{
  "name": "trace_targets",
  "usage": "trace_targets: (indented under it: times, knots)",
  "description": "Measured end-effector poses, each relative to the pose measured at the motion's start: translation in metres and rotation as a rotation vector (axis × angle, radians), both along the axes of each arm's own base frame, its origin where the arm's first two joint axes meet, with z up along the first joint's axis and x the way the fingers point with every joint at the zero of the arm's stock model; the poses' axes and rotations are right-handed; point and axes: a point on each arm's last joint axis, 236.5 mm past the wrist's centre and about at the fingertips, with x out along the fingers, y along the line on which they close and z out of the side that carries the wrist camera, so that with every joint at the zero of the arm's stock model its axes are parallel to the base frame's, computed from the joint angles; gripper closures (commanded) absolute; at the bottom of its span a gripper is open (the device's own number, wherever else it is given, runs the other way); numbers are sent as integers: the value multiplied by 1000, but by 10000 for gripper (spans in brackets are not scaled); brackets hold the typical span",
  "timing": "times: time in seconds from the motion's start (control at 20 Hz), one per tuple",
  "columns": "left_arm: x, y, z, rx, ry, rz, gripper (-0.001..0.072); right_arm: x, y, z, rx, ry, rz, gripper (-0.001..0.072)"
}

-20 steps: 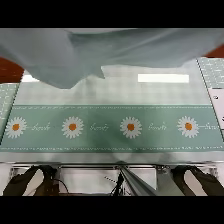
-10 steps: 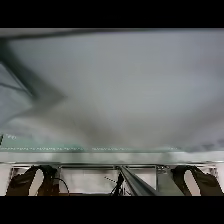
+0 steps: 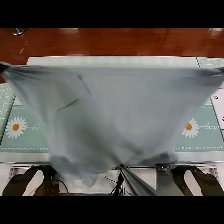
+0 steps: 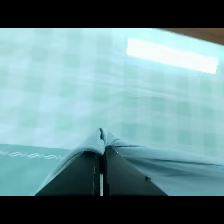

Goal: Fold the shirts.

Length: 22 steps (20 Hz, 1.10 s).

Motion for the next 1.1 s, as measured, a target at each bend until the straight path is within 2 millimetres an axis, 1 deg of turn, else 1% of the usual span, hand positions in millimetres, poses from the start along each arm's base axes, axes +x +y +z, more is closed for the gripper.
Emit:
trace_targets:
  times: [0.15,0.3,0.35,0.5,0.55,0.6,0.7,0.8,0.9,1.0,1.1]
  knots:
    - [64,-16,-57,-70,65,-31,687,59,-1,-62,110,80,24,687]
    - [125,-38,-102,-109,87,-47,688,114,-7,-115,203,144,20,687]
    - [144,-44,-114,-123,88,-47,687,131,-11,-128,225,159,14,686]
    - [182,-59,-145,-180,113,-45,687,179,-21,-163,271,204,3,687]
    - [189,-64,-157,-201,133,-45,687,192,-24,-172,285,216,3,686]
    - [195,-67,-166,-220,145,-42,687,204,-26,-180,298,224,3,687]
    - [201,-73,-181,-248,173,-41,687,222,-27,-194,324,245,8,686]
    - [200,-77,-191,-266,207,-50,686,227,-23,-206,345,283,31,686]
    - [187,-83,-202,-275,278,-87,687,220,-15,-215,347,334,93,686]
    - [168,-84,-213,-264,358,-151,687,199,-6,-227,333,423,177,686]
    - [142,-79,-228,-238,465,-211,687,177,-6,-241,297,521,226,686]
